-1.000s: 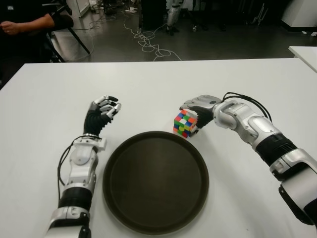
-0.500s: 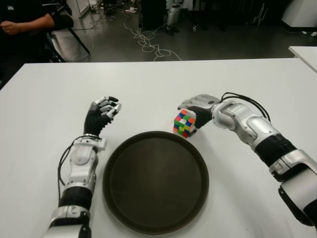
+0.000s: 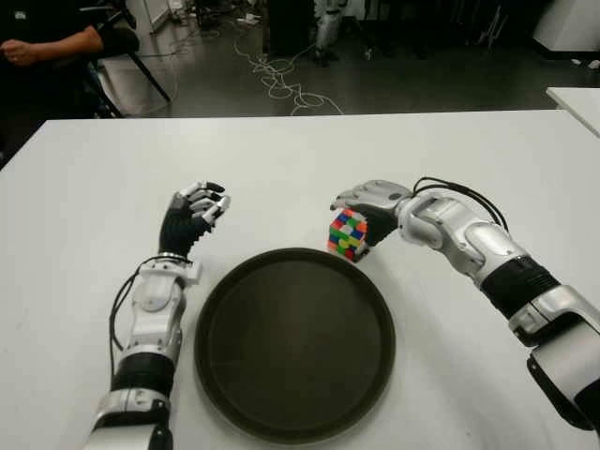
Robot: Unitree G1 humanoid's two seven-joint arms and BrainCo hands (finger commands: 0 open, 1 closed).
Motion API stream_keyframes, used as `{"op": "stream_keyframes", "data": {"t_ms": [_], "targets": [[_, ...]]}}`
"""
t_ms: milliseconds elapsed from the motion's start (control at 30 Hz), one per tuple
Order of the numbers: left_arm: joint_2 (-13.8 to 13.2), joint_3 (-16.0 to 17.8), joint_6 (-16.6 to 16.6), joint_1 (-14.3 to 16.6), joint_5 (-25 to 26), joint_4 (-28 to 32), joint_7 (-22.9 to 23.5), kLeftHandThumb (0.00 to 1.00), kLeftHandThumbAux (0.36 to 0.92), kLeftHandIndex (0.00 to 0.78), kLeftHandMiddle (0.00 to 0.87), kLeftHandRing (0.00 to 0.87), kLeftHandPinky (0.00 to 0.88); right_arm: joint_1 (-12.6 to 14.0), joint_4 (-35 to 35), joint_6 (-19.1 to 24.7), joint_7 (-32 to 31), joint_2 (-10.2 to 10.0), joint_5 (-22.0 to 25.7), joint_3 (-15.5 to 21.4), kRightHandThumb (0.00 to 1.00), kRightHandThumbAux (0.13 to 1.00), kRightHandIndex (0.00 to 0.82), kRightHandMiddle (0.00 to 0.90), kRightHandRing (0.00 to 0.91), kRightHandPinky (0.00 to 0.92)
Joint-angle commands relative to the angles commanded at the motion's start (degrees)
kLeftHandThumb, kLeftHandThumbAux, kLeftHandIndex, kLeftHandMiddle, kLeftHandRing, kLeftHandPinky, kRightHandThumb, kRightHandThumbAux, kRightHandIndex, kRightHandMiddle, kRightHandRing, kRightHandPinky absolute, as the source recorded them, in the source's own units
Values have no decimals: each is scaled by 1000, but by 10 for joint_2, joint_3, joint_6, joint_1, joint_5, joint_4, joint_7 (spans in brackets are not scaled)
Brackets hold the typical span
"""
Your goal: Pick up the Rubik's Cube and put it in the plate
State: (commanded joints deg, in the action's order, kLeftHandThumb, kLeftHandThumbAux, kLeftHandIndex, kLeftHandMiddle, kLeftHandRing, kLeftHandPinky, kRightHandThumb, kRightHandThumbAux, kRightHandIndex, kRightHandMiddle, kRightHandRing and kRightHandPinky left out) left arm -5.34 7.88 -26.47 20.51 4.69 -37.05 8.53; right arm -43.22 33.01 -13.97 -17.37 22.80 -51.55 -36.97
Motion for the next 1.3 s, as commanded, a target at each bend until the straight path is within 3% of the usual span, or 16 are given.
{"op": "stream_keyframes", "data": {"t_ms": [867, 1300], "targets": [[-3, -3, 0, -1, -3, 1, 3, 844, 660, 416, 570, 739, 774, 5, -7, 6, 6, -2, -3, 1, 0, 561, 32, 145, 130, 40], [-1, -1, -5, 1, -2, -2, 2, 844, 660, 416, 572, 740, 775, -10, 42, 15, 20, -13, 1, 4, 4, 581, 47, 178, 176, 97]]}}
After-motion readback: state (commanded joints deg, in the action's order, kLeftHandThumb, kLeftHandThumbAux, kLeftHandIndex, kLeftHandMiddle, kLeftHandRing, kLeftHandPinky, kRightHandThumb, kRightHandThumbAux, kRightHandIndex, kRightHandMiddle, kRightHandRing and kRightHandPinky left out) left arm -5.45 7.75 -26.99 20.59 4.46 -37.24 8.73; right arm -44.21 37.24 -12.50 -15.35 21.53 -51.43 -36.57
